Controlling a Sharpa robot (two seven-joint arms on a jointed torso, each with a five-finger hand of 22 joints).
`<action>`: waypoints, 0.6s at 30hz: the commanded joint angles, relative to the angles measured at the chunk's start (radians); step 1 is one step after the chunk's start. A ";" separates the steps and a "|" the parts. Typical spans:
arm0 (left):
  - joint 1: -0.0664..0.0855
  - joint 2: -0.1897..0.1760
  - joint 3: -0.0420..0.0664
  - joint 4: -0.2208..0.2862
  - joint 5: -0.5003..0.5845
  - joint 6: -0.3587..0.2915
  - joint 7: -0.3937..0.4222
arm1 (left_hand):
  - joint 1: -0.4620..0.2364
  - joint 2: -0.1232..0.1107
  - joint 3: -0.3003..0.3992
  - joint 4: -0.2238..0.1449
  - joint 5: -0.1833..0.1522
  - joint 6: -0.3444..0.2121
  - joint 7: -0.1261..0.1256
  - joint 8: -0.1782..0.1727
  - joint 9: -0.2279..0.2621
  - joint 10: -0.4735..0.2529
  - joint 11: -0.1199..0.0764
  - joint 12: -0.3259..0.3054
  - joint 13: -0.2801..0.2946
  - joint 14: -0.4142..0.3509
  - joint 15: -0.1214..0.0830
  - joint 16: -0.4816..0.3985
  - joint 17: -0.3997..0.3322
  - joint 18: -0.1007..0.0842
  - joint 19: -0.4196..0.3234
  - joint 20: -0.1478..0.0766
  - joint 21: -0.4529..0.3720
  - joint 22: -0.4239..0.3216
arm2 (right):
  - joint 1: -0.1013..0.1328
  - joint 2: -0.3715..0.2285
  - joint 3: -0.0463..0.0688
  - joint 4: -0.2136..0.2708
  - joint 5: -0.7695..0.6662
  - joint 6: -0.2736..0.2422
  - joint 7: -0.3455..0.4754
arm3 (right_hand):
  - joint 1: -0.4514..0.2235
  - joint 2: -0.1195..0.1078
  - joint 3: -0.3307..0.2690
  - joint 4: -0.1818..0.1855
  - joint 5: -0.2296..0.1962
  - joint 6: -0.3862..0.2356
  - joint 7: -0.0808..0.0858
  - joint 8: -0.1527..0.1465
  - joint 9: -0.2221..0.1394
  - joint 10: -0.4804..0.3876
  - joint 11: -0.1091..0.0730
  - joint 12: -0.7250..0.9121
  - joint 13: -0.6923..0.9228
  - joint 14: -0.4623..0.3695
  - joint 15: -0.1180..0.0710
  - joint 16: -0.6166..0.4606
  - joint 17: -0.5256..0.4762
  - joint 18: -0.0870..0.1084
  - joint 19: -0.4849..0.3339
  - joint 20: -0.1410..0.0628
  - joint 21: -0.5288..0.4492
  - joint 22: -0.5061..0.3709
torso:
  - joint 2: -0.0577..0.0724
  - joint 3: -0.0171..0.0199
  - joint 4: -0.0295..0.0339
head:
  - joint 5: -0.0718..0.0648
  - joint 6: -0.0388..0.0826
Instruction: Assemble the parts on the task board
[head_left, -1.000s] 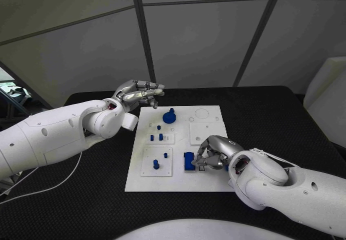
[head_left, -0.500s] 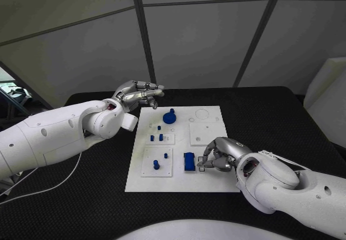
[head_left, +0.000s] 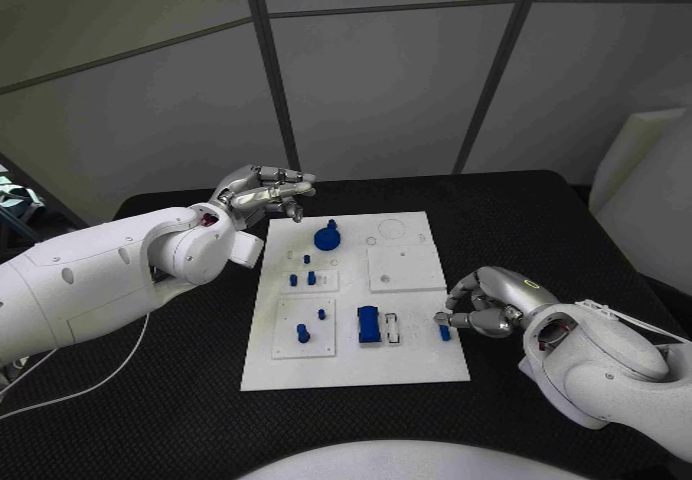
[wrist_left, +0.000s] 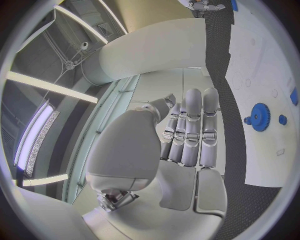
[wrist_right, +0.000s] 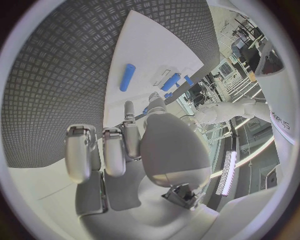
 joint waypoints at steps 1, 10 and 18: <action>0.000 0.002 0.000 0.003 0.004 0.010 0.005 | -0.004 0.002 -0.001 -0.005 0.001 -0.004 0.001 0.005 -0.001 -0.007 0.001 0.004 -0.001 -0.005 0.001 0.004 -0.001 0.013 -0.003 0.000 -0.004 -0.001 | 0.001 -0.005 0.001 0.002 -0.074 0.041 -0.019 | 0.002 0.001 -0.002 0.007 0.006 0.015 -0.003 -0.006 -0.004 0.005 0.006 0.001 0.016 0.088 0.007 -0.002 0.188 -0.014 0.064 0.008 -0.003 0.207 | -0.001 0.0022 -0.0044 | -0.008 -0.001; -0.001 0.004 -0.002 0.002 0.004 0.011 0.005 | -0.004 0.002 -0.001 -0.005 0.001 -0.004 0.001 0.005 -0.001 -0.007 0.001 0.004 -0.001 -0.005 0.001 0.004 -0.001 0.013 -0.003 0.000 -0.004 -0.001 | 0.000 0.017 0.000 -0.032 -0.090 0.127 -0.064 | 0.010 0.002 -0.012 0.021 0.038 0.061 -0.014 -0.012 -0.011 0.012 -0.003 0.013 0.026 0.089 0.000 0.000 0.193 -0.015 0.066 0.004 -0.001 0.210 | 0.000 0.0000 0.0008 | -0.013 -0.005; -0.001 0.002 -0.002 0.002 0.004 0.011 0.005 | -0.004 0.002 -0.001 -0.005 0.001 -0.004 0.001 0.005 -0.001 -0.007 0.001 0.004 -0.001 -0.005 0.001 0.004 -0.001 0.013 -0.003 0.000 -0.004 -0.001 | -0.002 0.052 -0.001 -0.061 -0.085 0.152 -0.073 | 0.021 0.004 -0.013 0.023 0.054 0.079 -0.020 -0.010 -0.007 0.013 -0.008 0.015 0.028 0.090 -0.004 0.000 0.195 -0.015 0.067 0.000 0.000 0.211 | 0.000 -0.0010 0.0030 | -0.014 -0.009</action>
